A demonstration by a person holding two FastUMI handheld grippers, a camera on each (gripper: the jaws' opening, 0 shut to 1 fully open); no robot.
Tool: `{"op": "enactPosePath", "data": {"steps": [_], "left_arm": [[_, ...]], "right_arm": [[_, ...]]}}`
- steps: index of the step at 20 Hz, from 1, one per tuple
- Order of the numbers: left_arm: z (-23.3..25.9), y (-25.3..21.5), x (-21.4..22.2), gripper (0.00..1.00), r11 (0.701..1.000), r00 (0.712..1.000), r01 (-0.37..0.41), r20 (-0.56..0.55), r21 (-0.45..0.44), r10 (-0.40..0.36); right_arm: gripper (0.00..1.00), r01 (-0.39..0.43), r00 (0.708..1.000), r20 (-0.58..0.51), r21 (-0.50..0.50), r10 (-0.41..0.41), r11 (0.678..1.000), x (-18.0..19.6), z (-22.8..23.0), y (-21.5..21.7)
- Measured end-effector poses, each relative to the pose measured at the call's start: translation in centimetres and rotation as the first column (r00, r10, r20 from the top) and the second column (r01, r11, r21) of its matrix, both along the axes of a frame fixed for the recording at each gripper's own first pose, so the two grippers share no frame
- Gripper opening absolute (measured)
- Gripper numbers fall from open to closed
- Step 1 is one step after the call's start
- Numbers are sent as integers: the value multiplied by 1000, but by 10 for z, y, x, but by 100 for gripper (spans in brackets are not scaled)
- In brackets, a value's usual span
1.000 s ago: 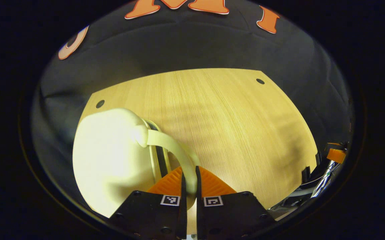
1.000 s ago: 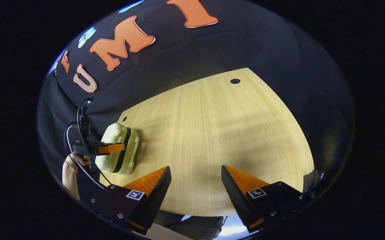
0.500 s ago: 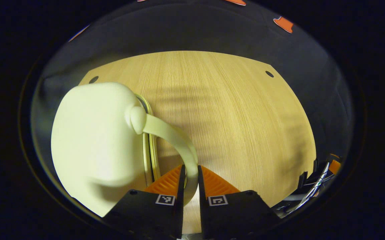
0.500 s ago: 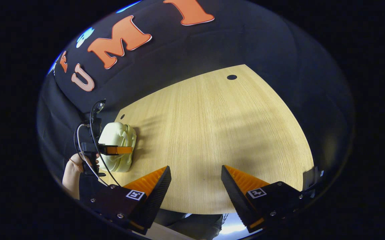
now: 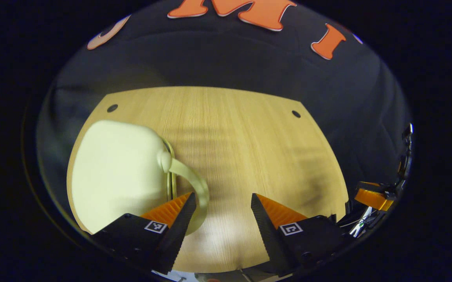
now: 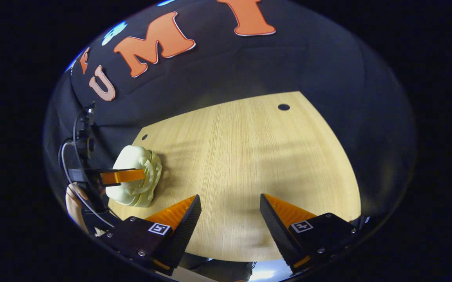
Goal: First open the suitcase, pack the skin care products into it, and then close the suitcase.
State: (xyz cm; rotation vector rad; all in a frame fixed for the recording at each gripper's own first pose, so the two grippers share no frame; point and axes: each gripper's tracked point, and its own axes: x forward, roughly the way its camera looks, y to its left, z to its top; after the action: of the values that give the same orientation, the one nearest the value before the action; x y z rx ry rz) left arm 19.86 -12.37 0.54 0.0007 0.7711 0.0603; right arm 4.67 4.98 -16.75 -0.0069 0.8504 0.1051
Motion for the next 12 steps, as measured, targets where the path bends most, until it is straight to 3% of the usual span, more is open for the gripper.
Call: {"op": "enactPosePath", "data": {"steps": [2, 3, 4, 5, 6, 7, 8, 10, 12], "left_arm": [[55, -28, 29, 94, 1000, 991, 26, 128, 14, -28], [84, -42, 44, 89, 999, 981, 33, 192, 24, -37], [115, -57, 58, 90, 998, 964, 41, 260, 37, -49], [124, -40, -23, 92, 997, 939, 45, 340, 54, -61], [158, -44, 24, 93, 996, 904, 50, 420, 73, -76], [187, -53, 25, 94, 994, 863, 53, 496, 96, -94], [157, -62, 56, 94, 990, 826, 57, 551, 127, -118], [212, -62, 61, 98, 981, 742, 48, 651, 187, -160], [234, -75, 57, 97, 977, 642, 11, 747, 214, -171]], "right_arm": [[96, -8, 995, 97, -32, 11, 999, 20, 30, 6], [96, -13, 989, 143, -45, 20, 999, 26, 44, 8], [96, -20, 980, 194, -57, 30, 998, 34, 60, 12], [96, -25, 969, 245, -74, 43, 997, 39, 76, 15], [96, -28, 954, 296, -95, 55, 995, 44, 94, 19], [96, -31, 937, 341, -110, 67, 993, 45, 109, 21], [96, -37, 921, 383, -114, 78, 993, 47, 123, 25], [96, -49, 890, 447, -97, 88, 994, 47, 146, 41], [95, -52, 856, 510, -87, 90, 995, 47, 164, 55]]}}
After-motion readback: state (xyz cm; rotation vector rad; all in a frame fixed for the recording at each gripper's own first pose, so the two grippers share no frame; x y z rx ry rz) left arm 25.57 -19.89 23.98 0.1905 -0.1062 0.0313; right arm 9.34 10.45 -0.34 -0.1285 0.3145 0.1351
